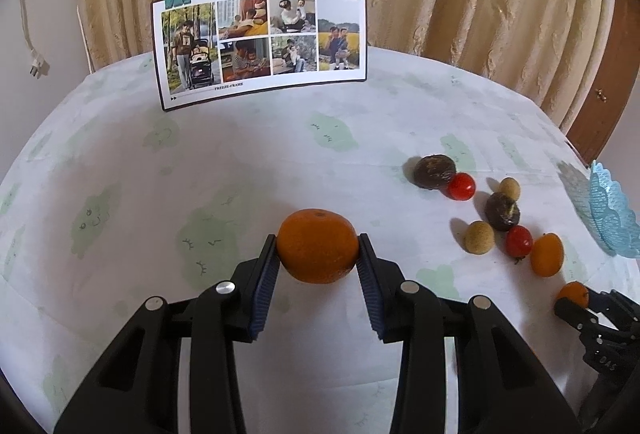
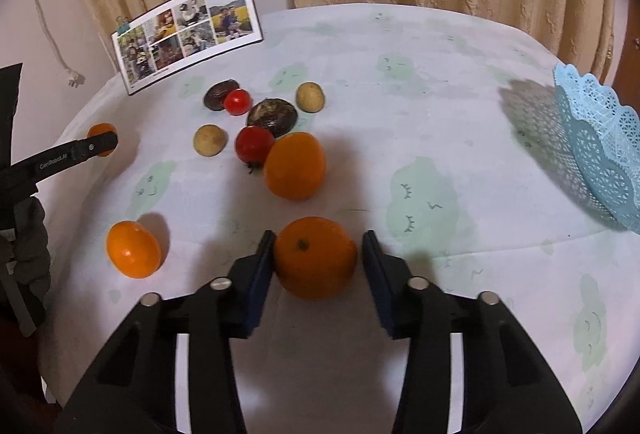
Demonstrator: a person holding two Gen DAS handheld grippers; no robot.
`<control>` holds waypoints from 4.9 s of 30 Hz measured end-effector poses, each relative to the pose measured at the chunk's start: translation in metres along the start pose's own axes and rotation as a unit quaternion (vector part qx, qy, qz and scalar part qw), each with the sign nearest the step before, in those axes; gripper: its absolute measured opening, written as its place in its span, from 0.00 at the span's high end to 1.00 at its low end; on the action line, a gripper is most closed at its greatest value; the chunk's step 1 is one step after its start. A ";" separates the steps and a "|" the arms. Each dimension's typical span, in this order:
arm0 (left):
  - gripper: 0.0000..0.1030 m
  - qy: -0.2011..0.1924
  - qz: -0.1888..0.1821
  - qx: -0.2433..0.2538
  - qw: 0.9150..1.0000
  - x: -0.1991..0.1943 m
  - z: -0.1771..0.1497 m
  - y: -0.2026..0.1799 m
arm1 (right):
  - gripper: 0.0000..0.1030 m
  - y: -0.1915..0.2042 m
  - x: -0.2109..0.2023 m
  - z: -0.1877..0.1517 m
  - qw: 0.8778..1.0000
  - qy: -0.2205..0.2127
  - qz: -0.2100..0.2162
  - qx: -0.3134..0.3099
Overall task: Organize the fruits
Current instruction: 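Grasp an orange with the left tool while the right tool grasps another orange, then drop the orange in the blue basket with the right tool while the left tool carries its orange, then lower the held orange into the blue basket and open the left tool, then reach the left tool to the dark brown fruit and grasp it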
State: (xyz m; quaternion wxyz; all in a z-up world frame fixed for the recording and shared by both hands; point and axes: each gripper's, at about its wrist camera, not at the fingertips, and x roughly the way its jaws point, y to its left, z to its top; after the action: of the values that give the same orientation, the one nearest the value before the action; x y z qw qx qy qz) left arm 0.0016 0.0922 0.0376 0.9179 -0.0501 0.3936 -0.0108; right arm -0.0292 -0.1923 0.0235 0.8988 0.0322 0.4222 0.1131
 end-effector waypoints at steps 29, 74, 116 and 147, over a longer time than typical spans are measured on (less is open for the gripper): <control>0.62 -0.022 -0.042 0.080 0.996 -0.030 0.010 -0.095 | 0.61 -0.195 -0.090 0.020 0.956 -0.155 -0.152 0.195; 0.61 -0.007 -0.240 0.284 0.928 0.016 0.012 -0.427 | 0.41 -0.272 -0.133 -0.047 0.861 -0.284 -0.232 0.353; 0.08 -0.103 -0.125 0.191 0.968 -0.031 0.049 -0.259 | 0.23 -0.176 -0.118 0.003 0.924 -0.216 -0.219 0.226; 0.12 0.109 -0.072 -0.009 0.991 0.091 0.081 -0.081 | 0.23 -0.064 -0.059 0.038 0.975 -0.136 -0.107 0.136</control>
State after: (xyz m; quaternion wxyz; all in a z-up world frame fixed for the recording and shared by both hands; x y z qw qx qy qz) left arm 0.1247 0.0126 0.0358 0.8658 -0.0849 0.4866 -0.0792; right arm -0.0256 -0.2669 0.0824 0.9418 0.1241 0.3088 -0.0480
